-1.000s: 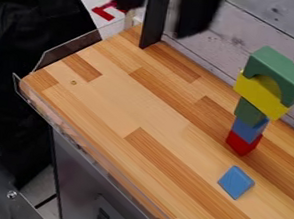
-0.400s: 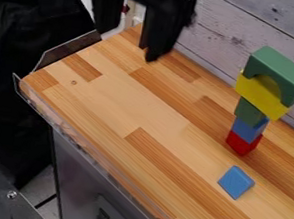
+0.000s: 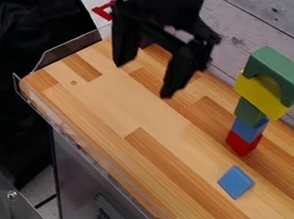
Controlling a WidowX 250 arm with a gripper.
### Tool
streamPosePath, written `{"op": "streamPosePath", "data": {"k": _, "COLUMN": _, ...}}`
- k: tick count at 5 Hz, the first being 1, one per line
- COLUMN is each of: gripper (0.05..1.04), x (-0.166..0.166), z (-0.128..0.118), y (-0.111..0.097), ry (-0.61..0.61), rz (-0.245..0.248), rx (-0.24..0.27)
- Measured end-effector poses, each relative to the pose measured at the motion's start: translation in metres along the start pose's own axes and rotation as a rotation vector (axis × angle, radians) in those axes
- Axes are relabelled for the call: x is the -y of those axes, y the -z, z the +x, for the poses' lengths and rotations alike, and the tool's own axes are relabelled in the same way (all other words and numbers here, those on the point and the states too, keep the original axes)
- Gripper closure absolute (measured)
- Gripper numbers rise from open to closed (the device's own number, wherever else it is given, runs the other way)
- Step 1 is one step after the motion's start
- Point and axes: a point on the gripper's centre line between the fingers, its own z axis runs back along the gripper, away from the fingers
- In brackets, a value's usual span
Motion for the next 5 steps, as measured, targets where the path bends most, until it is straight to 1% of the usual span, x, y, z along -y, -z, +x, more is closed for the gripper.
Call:
{"op": "streamPosePath", "data": {"k": 1, "gripper": 0.085, "x": 0.011, "z": -0.004, "y": 0.012, "ry": -0.002, "rz": -0.012, "rx": 0.009}}
{"op": "streamPosePath", "data": {"k": 2, "gripper": 0.085, "x": 0.016, "z": -0.002, "y": 0.018, "ry": -0.030, "rz": -0.014, "rx": 0.022}}
{"op": "streamPosePath", "data": {"k": 3, "gripper": 0.085, "x": 0.024, "z": 0.006, "y": 0.030, "ry": -0.054, "rz": -0.003, "rx": 0.022}}
{"op": "streamPosePath", "data": {"k": 4, "gripper": 0.085, "x": 0.033, "z": 0.015, "y": 0.039, "ry": -0.054, "rz": 0.024, "rx": 0.023}}
{"op": "streamPosePath", "data": {"k": 5, "gripper": 0.085, "x": 0.038, "z": 0.019, "y": 0.046, "ry": -0.062, "rz": 0.040, "rx": 0.025}}
